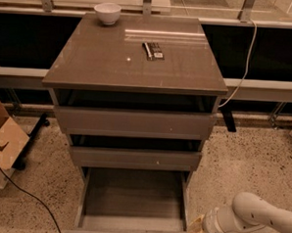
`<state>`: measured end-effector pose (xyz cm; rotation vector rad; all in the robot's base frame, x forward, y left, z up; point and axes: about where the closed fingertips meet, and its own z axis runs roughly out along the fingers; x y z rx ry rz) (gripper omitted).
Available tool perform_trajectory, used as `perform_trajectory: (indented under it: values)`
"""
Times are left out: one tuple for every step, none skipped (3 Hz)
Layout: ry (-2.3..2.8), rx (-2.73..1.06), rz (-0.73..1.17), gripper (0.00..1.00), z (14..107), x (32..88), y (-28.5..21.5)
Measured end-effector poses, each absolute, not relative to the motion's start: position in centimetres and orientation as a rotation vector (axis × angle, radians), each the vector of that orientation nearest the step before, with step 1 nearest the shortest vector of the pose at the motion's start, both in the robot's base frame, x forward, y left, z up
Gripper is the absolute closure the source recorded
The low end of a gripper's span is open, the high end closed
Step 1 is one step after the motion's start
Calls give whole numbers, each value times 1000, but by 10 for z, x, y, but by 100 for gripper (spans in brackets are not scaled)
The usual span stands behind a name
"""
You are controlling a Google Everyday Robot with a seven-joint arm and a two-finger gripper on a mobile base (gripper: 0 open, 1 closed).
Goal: Close bottom drawer
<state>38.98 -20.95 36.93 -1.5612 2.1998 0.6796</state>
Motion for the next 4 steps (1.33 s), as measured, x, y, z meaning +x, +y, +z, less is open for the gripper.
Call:
perform_trajectory:
  values:
    - [2193, -1534, 742, 100, 339, 389, -202]
    - [2198, -1501, 805, 100, 308, 386, -200]
    - [2207, -1453, 844, 100, 279, 386, -204]
    - [2207, -1409, 866, 100, 255, 390, -209]
